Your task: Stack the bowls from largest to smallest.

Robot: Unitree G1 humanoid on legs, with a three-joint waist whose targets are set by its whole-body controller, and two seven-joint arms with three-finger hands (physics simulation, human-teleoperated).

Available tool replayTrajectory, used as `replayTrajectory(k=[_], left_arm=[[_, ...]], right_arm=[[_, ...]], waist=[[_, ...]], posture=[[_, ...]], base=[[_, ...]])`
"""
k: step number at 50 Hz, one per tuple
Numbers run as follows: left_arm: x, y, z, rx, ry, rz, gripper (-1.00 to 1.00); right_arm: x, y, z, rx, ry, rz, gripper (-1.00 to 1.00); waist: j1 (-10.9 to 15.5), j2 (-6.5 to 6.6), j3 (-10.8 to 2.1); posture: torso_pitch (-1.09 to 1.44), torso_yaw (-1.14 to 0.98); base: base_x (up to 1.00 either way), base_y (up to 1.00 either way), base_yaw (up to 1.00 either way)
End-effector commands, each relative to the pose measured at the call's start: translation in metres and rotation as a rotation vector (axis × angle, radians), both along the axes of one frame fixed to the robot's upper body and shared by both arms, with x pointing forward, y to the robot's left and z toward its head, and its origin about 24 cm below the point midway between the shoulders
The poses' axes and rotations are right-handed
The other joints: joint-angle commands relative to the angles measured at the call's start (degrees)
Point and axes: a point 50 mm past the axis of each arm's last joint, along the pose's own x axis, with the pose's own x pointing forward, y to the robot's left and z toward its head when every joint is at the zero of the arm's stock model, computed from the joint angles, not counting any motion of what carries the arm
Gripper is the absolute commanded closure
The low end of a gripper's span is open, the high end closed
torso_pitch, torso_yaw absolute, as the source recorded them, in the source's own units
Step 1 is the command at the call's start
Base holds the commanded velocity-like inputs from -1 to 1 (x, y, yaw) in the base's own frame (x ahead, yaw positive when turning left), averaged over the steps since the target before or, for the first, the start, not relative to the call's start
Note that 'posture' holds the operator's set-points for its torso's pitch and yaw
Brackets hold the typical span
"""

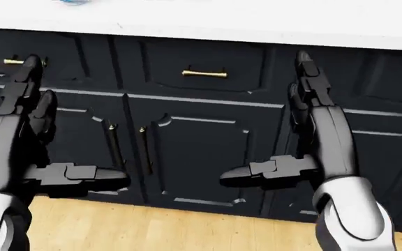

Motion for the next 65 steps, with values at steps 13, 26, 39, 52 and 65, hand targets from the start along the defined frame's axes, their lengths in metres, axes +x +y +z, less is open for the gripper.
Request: replayTrajectory(k=[13, 26, 39, 52, 65], left_arm=[[-0.004, 0.001, 0.029, 0.017, -0.095, 0.006, -1.0], [-0.01, 0.008, 0.04, -0.005, -0.124, 0.024, -1.0], [-0.016, 0.015, 0.054, -0.013, -0.158, 0.038, -1.0], [-0.034, 0.022, 0.066, -0.02, -0.19, 0.047, -1.0], [-0.037, 0.029, 0.075, -0.023, -0.207, 0.06, -1.0]], right_arm=[[0.0, 0.001, 0.026, -0.02, -0.102, -0.016, -1.0], [-0.002, -0.004, 0.036, 0.015, -0.142, -0.01, -1.0], [-0.012, 0.004, 0.058, 0.007, -0.23, 0.022, -1.0], [-0.027, 0.008, 0.085, 0.014, -0.338, 0.049, -1.0], [-0.037, 0.012, 0.102, 0.032, -0.388, 0.09, -1.0]], waist=[[-0.6, -1.06, 0.78], [-2.9, 5.48, -0.67], [-2.3, -2.28, -0.61], [1.3, 3.88, -0.46], [-1.4, -2.75, -2.61]], posture=[[0.0, 0.0], [0.0, 0.0], [0.0, 0.0], [0.0, 0.0], [0.0, 0.0]], base=[[0.07, 0.0, 0.84], [0.96, 0.01, 0.0], [0.96, 0.01, 0.0], [0.02, 0.25, 0.0], [0.0, 0.35, 0.06]])
